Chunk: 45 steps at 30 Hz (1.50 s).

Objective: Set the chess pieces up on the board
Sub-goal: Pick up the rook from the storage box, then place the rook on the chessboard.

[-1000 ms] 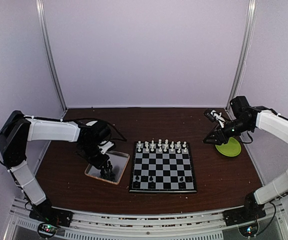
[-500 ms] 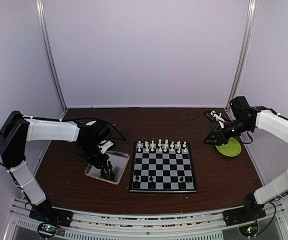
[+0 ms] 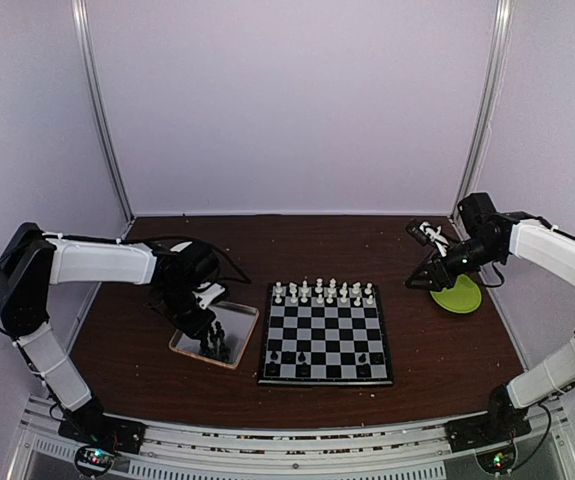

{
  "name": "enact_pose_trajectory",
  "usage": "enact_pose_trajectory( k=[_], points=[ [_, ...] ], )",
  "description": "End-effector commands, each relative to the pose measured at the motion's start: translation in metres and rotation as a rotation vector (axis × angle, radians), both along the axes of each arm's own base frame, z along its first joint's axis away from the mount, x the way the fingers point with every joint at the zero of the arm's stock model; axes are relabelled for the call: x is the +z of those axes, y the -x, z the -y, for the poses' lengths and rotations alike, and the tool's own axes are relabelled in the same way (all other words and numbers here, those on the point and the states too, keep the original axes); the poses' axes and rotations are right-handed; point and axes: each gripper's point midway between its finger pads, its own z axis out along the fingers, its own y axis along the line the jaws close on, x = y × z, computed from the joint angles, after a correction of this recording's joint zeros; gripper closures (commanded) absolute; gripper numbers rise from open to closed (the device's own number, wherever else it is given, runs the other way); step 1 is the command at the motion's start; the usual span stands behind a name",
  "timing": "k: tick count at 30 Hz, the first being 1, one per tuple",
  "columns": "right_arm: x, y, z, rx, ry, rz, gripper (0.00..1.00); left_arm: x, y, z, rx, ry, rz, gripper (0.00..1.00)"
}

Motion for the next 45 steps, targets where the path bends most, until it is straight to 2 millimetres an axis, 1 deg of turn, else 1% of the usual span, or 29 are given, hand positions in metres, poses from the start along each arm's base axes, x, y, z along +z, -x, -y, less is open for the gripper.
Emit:
enact_pose_trajectory(
  k=[1, 4, 7, 11, 14, 16, 19, 22, 25, 27, 28, 31, 34, 36, 38, 43, 44, 45],
  points=[
    [0.008, -0.001, -0.006, 0.024, -0.016, 0.009, 0.60, 0.005, -0.002, 0.002, -0.013, 0.020, 0.011, 0.91],
    [0.008, -0.001, -0.006, 0.025, -0.016, 0.009, 0.60, 0.009, -0.003, 0.001, -0.014, 0.018, 0.019, 0.93],
    [0.008, -0.001, -0.007, 0.027, -0.015, 0.009, 0.60, 0.021, -0.008, -0.004, -0.009, -0.003, 0.057, 0.95],
    [0.008, -0.001, -0.007, 0.029, -0.012, 0.008, 0.60, 0.046, -0.017, -0.010, 0.001, -0.016, 0.118, 0.95],
    [0.008, -0.001, -0.007, 0.030, -0.009, 0.011, 0.60, 0.067, -0.025, -0.005, 0.004, 0.010, 0.161, 0.95],
    [0.008, -0.001, -0.007, 0.028, -0.007, 0.012, 0.60, 0.082, -0.029, 0.003, 0.004, 0.055, 0.185, 0.95],
    [0.008, -0.001, -0.007, 0.029, -0.003, 0.016, 0.60, 0.104, -0.034, 0.025, -0.024, 0.152, 0.212, 0.95],
    [0.008, -0.001, -0.007, 0.031, 0.000, 0.016, 0.60, 0.124, -0.036, 0.056, -0.078, 0.234, 0.231, 0.95],
    [0.010, 0.000, -0.006, 0.036, 0.007, 0.024, 0.60, 0.137, -0.035, 0.092, -0.160, 0.273, 0.246, 0.95],
    [0.011, 0.001, -0.005, 0.034, 0.015, 0.032, 0.60, 0.146, -0.030, 0.121, -0.229, 0.300, 0.260, 0.95],
    [0.012, 0.001, -0.004, 0.033, 0.018, 0.038, 0.60, 0.148, -0.027, 0.134, -0.263, 0.313, 0.259, 0.96],
    [0.014, 0.001, -0.003, 0.033, 0.022, 0.052, 0.60, 0.146, -0.016, 0.171, -0.358, 0.346, 0.256, 0.96],
    [0.014, 0.000, -0.002, 0.029, 0.029, 0.051, 0.60, 0.143, -0.008, 0.197, -0.421, 0.367, 0.249, 0.96],
    [0.014, -0.001, -0.001, 0.027, 0.039, 0.052, 0.60, 0.141, 0.002, 0.214, -0.472, 0.391, 0.233, 0.95],
    [0.014, -0.001, 0.000, 0.025, 0.047, 0.052, 0.60, 0.136, 0.011, 0.228, -0.514, 0.402, 0.212, 0.95],
    [0.015, -0.002, 0.001, 0.017, 0.052, 0.062, 0.60, 0.126, 0.033, 0.255, -0.584, 0.444, 0.182, 0.95],
    [0.015, -0.002, 0.001, 0.016, 0.053, 0.063, 0.60, 0.124, 0.035, 0.260, -0.592, 0.452, 0.179, 0.95],
    [0.013, -0.002, 0.001, 0.016, 0.056, 0.058, 0.60, 0.118, 0.036, 0.263, -0.594, 0.445, 0.171, 0.95]
  ],
)
